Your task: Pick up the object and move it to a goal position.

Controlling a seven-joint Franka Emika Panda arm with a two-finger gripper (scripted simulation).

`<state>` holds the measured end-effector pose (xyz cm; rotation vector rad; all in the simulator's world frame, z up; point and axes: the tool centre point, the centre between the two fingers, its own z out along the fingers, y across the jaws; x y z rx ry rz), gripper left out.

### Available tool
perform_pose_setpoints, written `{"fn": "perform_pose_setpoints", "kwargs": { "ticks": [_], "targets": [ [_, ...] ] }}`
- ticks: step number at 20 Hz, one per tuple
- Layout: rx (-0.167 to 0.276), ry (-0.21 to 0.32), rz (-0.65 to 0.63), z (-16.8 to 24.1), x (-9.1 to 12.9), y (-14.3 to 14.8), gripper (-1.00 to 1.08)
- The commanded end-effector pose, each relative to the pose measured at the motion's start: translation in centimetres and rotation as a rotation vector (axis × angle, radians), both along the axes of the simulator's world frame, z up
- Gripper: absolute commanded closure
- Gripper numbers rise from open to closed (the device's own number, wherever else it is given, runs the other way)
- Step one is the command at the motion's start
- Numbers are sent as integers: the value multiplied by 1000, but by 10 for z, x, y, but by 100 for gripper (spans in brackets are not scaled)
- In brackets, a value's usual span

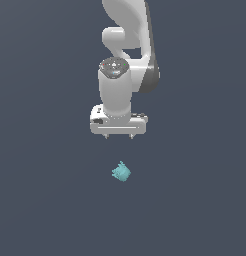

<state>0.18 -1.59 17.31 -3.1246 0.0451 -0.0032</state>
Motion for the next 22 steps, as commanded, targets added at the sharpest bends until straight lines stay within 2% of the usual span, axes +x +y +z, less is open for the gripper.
{"fn": "perform_pose_setpoints", "kwargs": {
  "ticks": [1,10,22],
  "targets": [
    [0,0,0,0,0,0,-92],
    [25,0,51,9,1,35,-92],
    [24,2,-2,4,9,32,-92]
  ]
}}
